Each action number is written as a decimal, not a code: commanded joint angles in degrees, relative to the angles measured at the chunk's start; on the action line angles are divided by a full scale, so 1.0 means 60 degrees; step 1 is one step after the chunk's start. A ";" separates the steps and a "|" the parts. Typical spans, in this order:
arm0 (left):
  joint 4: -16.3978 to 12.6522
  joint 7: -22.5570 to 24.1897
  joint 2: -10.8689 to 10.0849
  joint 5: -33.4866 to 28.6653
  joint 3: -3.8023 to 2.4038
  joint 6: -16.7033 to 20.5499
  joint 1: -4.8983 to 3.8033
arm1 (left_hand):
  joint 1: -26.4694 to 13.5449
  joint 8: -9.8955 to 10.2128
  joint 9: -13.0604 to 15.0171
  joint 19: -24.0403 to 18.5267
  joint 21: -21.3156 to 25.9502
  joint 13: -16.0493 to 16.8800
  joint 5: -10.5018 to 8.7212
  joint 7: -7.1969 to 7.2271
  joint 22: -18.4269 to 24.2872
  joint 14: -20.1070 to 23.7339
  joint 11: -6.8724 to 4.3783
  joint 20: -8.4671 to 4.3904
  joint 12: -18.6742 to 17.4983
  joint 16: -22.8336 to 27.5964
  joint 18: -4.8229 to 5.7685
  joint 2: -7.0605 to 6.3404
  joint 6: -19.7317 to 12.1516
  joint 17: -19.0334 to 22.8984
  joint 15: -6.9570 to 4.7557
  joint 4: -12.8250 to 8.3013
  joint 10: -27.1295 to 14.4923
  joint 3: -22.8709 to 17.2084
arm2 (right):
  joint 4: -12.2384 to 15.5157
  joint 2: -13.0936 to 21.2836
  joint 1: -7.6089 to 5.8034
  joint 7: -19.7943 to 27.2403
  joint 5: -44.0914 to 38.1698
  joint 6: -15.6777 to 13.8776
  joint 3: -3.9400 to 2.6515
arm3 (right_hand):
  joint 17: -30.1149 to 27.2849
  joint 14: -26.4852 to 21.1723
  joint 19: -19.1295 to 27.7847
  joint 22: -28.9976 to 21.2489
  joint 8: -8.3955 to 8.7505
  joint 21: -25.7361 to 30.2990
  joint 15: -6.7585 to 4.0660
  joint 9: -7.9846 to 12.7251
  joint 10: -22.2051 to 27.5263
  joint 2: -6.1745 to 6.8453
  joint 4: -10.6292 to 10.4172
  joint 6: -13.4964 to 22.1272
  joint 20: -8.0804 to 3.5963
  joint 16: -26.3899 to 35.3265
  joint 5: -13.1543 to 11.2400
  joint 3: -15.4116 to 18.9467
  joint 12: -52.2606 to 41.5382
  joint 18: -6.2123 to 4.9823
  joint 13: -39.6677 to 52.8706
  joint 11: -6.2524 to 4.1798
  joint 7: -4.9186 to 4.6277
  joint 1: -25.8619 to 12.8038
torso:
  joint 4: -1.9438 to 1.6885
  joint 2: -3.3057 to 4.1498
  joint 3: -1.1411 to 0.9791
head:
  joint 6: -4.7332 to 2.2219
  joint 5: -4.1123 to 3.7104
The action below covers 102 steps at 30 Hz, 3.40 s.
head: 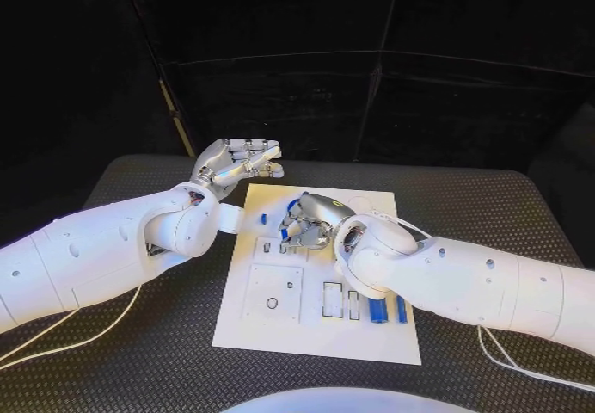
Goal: Assemble the parts on the task board
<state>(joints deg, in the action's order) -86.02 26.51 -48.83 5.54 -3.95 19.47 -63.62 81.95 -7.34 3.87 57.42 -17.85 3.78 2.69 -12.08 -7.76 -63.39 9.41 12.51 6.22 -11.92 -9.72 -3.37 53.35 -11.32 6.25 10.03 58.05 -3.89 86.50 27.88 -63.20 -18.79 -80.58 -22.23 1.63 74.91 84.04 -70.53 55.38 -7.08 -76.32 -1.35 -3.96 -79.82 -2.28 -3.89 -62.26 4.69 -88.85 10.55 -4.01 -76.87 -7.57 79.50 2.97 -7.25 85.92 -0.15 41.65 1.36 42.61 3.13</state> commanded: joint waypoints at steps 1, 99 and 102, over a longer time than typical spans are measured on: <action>0.0001 0.0065 -0.0015 0.0027 -0.0011 -0.0043 -0.0022 | 0.0021 0.0040 -0.0002 0.0064 0.0032 0.0003 -0.0001 0.0007 0.0015 -0.0049 -0.0021 -0.0032 -0.0049 0.0047 -0.0108 0.0102 0.0064 -0.0016 0.0015 0.0018 0.0068 0.0061 | -0.0020 -0.0044 0.0031 -0.0167 -0.0442 0.0316 0.0014 | 0.1971 0.0875 0.0009 -0.0019 -0.0022 0.0033 -0.0082 -0.0018 -0.0106 0.0003 -0.0092 -0.0135 -0.0024 0.0009 0.0010 -0.0118 0.0020 0.0180 -0.0693 -0.0156 0.0082 -0.0083 | 0.0014 0.0002 -0.0017 | 0.0031 0.0061; 0.0112 0.0041 -0.0029 0.0027 -0.0012 -0.0131 -0.0022 | 0.0035 0.0069 -0.0006 0.0070 0.0054 -0.0001 -0.0001 -0.0002 0.0030 -0.0048 -0.0016 -0.0032 -0.0084 0.0082 -0.0106 0.0110 0.0071 -0.0028 0.0017 -0.0001 0.0073 0.0087 | -0.0422 -0.0068 0.0328 -0.0451 -0.1401 0.0862 0.0033 | 0.1770 0.0831 0.0172 -0.0370 0.0396 0.0271 0.0147 0.0031 0.0245 0.1173 -0.0432 0.0884 0.0177 0.0103 0.0012 0.0163 0.0366 0.0129 -0.1013 0.0121 -0.0226 -0.1210 | 0.0013 0.0015 -0.0032 | 0.0241 0.0058; 0.0115 0.0036 -0.0029 0.0027 -0.0012 -0.0138 -0.0022 | 0.0035 0.0069 -0.0006 0.0070 0.0054 -0.0001 -0.0001 -0.0002 0.0030 -0.0048 -0.0016 -0.0032 -0.0084 0.0082 -0.0106 0.0110 0.0071 -0.0028 0.0017 -0.0001 0.0073 0.0087 | -0.0421 -0.0071 0.0328 -0.0443 -0.1401 0.0777 0.0033 | 0.1759 0.0828 0.0182 -0.0388 0.0456 0.0285 0.0177 0.0036 0.0292 0.1226 -0.0465 0.1061 0.0200 0.0109 -0.0004 0.0204 0.0403 0.0128 -0.1053 0.0159 -0.0267 -0.1224 | 0.0017 0.0015 -0.0035 | 0.0242 0.0057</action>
<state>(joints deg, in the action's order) -85.29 26.47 -49.03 5.54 -3.96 19.35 -63.65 82.16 -7.12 3.87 57.59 -17.85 3.78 2.69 -12.07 -7.64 -63.39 9.21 12.35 5.90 -11.60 -9.72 -3.16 53.34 -11.43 6.25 10.03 58.25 -3.57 84.03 27.45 -61.27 -20.81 -88.85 -17.09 1.73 74.92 83.83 -69.58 53.12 -4.60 -74.93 -0.70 -3.80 -78.49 4.79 -6.42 -56.33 5.65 -88.40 10.81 -2.87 -74.71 -7.57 73.24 3.90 -8.75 78.87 -0.06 41.74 1.16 44.06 3.48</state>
